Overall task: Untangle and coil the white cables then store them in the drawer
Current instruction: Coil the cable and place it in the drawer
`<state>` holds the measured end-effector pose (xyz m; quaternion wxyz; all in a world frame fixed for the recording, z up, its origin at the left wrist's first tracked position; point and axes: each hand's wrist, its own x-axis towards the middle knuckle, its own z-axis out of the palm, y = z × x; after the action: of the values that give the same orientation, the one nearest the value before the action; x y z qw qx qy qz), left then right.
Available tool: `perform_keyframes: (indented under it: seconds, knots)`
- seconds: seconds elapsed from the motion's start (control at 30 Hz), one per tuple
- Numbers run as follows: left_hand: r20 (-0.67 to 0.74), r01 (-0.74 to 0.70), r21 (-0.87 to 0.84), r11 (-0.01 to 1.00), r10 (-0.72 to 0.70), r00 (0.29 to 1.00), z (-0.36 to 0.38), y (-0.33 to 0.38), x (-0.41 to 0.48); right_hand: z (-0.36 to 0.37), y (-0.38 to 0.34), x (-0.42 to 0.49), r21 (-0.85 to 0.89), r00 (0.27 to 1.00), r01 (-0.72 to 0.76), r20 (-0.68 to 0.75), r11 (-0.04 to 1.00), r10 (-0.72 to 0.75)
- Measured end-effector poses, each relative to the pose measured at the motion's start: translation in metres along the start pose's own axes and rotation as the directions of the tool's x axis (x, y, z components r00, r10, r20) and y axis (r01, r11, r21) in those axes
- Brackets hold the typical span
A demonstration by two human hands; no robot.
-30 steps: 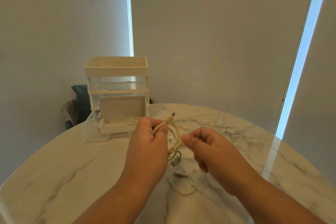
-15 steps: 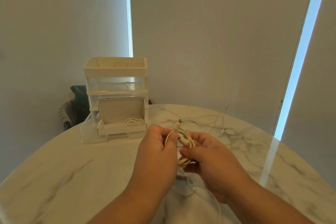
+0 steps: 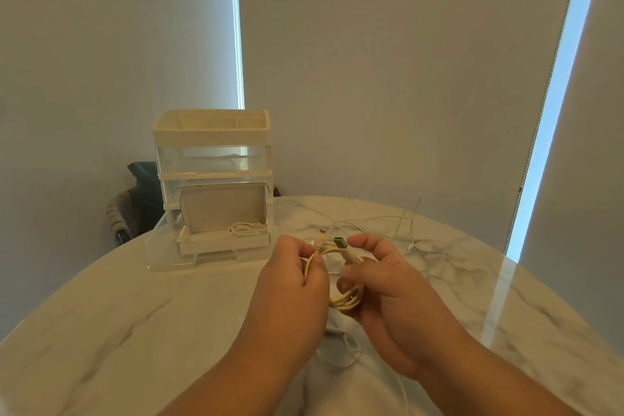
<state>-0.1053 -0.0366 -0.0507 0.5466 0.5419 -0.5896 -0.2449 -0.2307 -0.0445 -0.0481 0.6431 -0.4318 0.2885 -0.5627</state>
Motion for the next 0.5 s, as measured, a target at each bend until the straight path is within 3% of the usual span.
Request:
perform_keyframes:
  seconds: [0.17,0.33,0.5]
  knots:
    - [0.087,-0.053,0.001,0.999,0.053,0.995,0.0017,0.0,-0.002,-0.0043,0.003,0.0028,-0.447,0.976,0.097,-0.134,0.889,-0.173]
    - [0.052,0.016,-0.139,0.99,-0.008,0.999,-0.0012,0.0049,-0.0015,0.0003,0.0073,0.0025,-0.435,0.97,0.072,-0.179,0.897,-0.164]
    - [-0.064,-0.023,-0.16,0.987,0.013,0.998,-0.0006,0.0,0.0007,-0.0037,0.0079,0.0045,-0.513,0.957,0.111,-0.176,0.851,-0.231]
